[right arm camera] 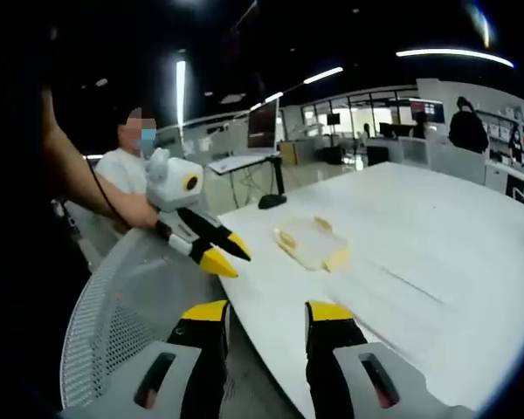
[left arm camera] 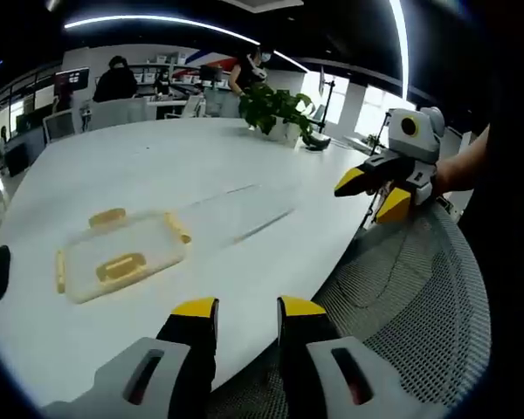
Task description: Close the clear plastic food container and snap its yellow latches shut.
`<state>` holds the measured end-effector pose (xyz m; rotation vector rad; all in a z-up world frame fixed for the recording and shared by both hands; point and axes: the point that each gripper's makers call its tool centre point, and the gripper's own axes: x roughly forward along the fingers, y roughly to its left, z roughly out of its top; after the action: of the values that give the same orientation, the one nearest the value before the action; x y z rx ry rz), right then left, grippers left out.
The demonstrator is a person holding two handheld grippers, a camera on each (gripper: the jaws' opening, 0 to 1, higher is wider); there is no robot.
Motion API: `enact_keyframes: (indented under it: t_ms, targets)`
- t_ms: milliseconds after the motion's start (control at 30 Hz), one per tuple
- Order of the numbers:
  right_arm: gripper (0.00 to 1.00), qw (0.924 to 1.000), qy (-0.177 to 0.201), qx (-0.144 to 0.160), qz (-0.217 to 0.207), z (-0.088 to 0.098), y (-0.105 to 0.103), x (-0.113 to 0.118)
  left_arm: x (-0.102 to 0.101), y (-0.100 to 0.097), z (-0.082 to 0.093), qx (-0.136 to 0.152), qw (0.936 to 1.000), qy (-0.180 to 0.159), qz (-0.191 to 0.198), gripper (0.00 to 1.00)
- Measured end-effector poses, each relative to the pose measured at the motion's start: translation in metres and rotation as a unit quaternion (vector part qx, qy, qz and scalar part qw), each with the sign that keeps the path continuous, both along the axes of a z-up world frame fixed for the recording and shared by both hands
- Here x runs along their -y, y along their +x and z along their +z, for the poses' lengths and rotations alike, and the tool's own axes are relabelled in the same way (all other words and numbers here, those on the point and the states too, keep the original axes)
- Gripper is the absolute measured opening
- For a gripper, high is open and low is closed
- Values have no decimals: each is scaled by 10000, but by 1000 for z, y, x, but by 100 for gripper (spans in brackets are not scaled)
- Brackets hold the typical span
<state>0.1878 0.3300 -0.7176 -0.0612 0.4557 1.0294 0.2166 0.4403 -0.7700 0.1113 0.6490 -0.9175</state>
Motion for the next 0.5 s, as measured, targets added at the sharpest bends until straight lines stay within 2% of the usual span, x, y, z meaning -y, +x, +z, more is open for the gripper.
enact_keyframes:
  t_ms: [500]
  targets:
    - [33, 10000, -55, -3, 13, -2, 0, 0, 0, 0, -1, -46, 10000, -29, 7, 24]
